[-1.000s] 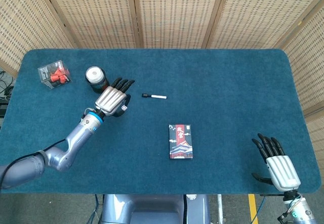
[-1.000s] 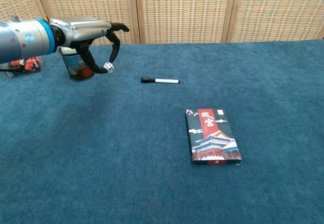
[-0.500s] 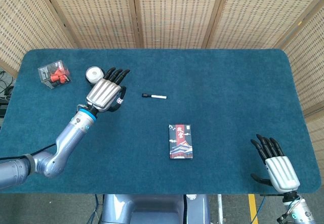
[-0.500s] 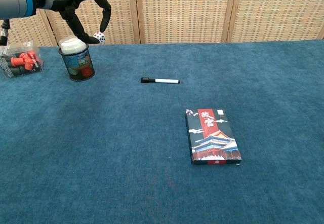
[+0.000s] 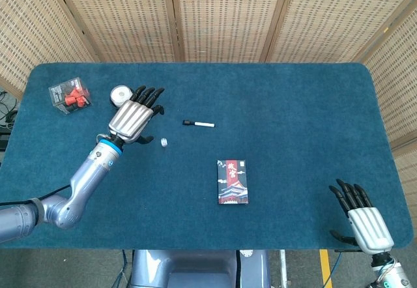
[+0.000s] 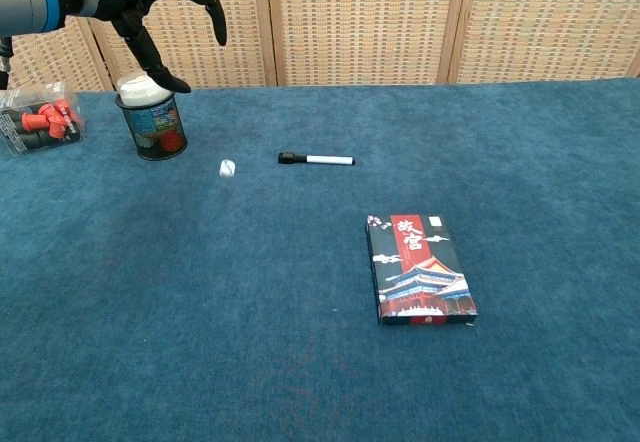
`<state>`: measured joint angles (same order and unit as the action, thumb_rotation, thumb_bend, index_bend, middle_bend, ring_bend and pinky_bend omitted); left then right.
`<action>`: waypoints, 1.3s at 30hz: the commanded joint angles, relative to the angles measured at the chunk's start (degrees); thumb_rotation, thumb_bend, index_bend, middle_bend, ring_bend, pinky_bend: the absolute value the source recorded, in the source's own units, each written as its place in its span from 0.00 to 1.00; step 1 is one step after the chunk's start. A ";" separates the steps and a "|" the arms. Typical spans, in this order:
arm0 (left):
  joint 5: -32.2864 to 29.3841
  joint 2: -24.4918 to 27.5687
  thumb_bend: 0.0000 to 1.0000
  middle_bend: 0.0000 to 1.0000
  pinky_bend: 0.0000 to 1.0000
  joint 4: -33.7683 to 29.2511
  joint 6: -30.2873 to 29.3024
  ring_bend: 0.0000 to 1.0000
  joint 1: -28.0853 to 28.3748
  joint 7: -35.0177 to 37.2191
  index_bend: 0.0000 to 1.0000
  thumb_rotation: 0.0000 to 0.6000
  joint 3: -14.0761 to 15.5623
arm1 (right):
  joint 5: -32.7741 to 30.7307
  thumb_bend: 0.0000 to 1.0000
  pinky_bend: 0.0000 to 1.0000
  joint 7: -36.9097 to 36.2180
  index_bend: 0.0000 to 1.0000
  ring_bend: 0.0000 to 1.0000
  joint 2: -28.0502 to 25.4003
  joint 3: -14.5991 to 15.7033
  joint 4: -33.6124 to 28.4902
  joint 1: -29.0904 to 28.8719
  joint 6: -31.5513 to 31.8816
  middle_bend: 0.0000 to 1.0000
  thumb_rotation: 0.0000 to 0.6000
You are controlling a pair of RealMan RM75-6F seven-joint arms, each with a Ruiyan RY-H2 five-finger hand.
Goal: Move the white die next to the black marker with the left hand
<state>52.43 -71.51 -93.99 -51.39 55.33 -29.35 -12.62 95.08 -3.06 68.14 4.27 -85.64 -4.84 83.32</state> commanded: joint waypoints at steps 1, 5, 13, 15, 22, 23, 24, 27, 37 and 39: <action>-0.03 0.15 0.20 0.00 0.00 -0.36 -0.40 0.00 -0.27 0.38 0.31 1.00 0.28 | 0.82 0.18 0.00 -0.03 0.05 0.00 0.46 -0.29 0.97 -0.34 0.35 0.00 1.00; 0.57 0.39 0.20 0.00 0.00 -1.40 -1.80 0.00 -1.37 1.01 0.31 1.00 1.00 | 0.96 0.18 0.00 -0.13 0.05 0.00 0.51 -0.29 1.14 -0.36 0.44 0.00 1.00; 5.57 0.47 0.20 0.00 0.00 -6.62 -10.74 0.00 -8.70 3.67 0.28 1.00 5.26 | 0.78 0.18 0.00 -0.20 0.05 0.00 0.71 -0.53 1.47 -0.39 0.49 0.00 1.00; 7.62 -0.12 0.20 0.00 0.00 -7.70 -14.33 0.00 -11.74 4.58 0.26 1.00 7.25 | 0.81 0.18 0.00 -0.04 0.05 0.00 0.81 -0.54 1.52 -0.45 0.41 0.00 1.00; 18.46 -5.37 0.20 0.00 0.00 -6.91 -29.60 0.00 -24.45 7.26 0.25 1.00 16.11 | 0.72 0.18 0.00 1.17 0.05 0.00 1.39 -0.74 1.63 -0.41 0.48 0.00 1.00; 19.72 -5.90 0.20 0.00 0.00 -6.50 -31.12 0.00 -25.78 7.69 0.25 1.00 17.01 | 0.69 0.18 0.00 1.33 0.05 0.00 1.41 -0.73 1.66 -0.35 0.53 0.00 1.00; 21.43 -6.56 0.20 0.00 0.00 -5.84 -33.14 0.00 -27.57 8.19 0.25 1.00 18.17 | 0.63 0.18 0.00 1.55 0.05 0.00 1.48 -0.79 1.71 -0.33 0.56 0.00 1.00; 24.81 -7.67 0.20 0.00 0.00 -4.20 -36.93 0.00 -31.01 8.68 0.25 1.00 20.28 | 0.52 0.18 0.00 1.90 0.05 0.00 1.67 -0.90 1.83 -0.32 0.57 0.00 1.00; 27.86 -8.37 0.20 0.00 0.00 -0.60 -40.87 0.00 -38.02 10.75 0.24 1.00 22.81 | 0.71 0.18 0.00 3.54 0.05 0.00 2.11 -1.11 0.96 -0.48 0.57 0.00 1.00; 27.89 -8.12 0.20 0.00 0.00 -0.53 -40.78 0.00 -38.49 10.85 0.24 1.00 22.59 | 0.81 0.18 0.00 3.72 0.05 0.00 2.08 -1.10 0.72 -0.48 0.64 0.00 1.00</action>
<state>80.26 -79.76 -94.57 -92.19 16.99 -18.58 10.09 95.86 0.61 70.23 3.17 -84.87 -5.33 83.94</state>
